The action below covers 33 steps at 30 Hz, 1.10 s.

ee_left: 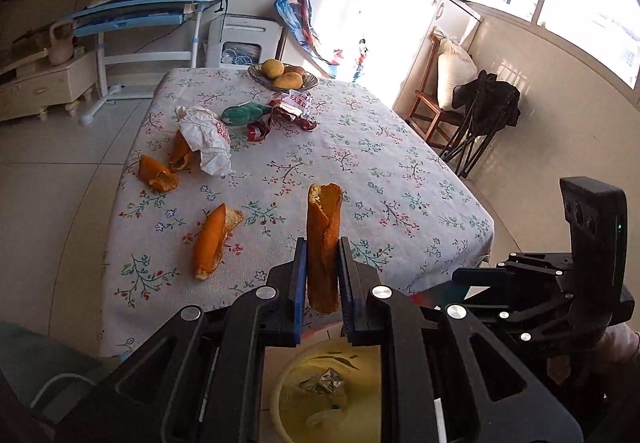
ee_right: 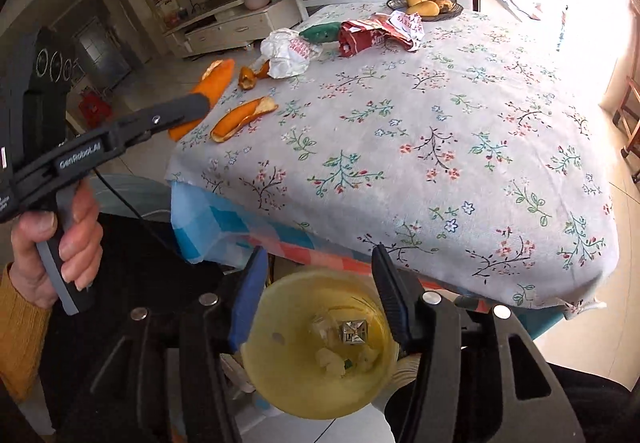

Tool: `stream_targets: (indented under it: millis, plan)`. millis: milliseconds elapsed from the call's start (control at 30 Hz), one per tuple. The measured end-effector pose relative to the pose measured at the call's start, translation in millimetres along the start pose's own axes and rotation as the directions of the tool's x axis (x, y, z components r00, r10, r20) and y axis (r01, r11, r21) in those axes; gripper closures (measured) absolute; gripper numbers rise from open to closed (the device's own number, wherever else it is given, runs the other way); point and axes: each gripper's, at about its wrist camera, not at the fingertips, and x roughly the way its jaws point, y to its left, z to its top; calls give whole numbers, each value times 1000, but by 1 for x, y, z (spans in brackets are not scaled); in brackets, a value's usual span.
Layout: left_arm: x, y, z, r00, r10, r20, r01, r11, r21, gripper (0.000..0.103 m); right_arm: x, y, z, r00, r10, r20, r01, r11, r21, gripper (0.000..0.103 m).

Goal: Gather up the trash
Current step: 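Drop the tissue into the basin with the right tool while the left tool holds the peel, then carry the orange peel over the basin and open the left tool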

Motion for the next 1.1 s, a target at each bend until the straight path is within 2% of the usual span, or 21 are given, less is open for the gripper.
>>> stream_targets:
  millis: [233,367,433,467,500,567,633,900,1067,1100]
  plan:
    - [6,-29,-36,994,-13,-104,21,997,74,88,-7,-26,31,993,-81,88,76,996,53,45]
    - [16,-47,-58,976,-35,-215,63,990,124,88,-1,-41,57,982,-136,127,128,989,69,41]
    - [25,-57,-71,951,-60,-305,108,984,143,83,5,-49,69,977,-163,136,154,985,74,39]
    - [30,-61,-77,938,-51,-342,113,980,163,75,10,-52,75,974,-181,138,172,982,73,38]
    - [33,-67,-83,933,-22,-358,99,975,197,68,14,-54,81,970,-200,140,191,979,71,36]
    - [38,-76,-93,925,23,-379,85,960,266,64,25,-62,91,965,-222,136,215,974,69,36]
    - [40,-79,-96,925,54,-376,68,950,304,62,35,-70,100,959,-247,137,240,968,66,33]
    - [39,-72,-84,940,139,-310,-30,943,331,46,75,-108,124,938,-330,103,318,941,117,24]
    - [39,-64,-76,946,167,-277,-74,946,316,40,94,-115,140,935,-346,76,337,935,115,20]
    - [39,-62,-74,947,173,-272,-83,947,310,38,97,-114,144,933,-352,77,343,933,110,15]
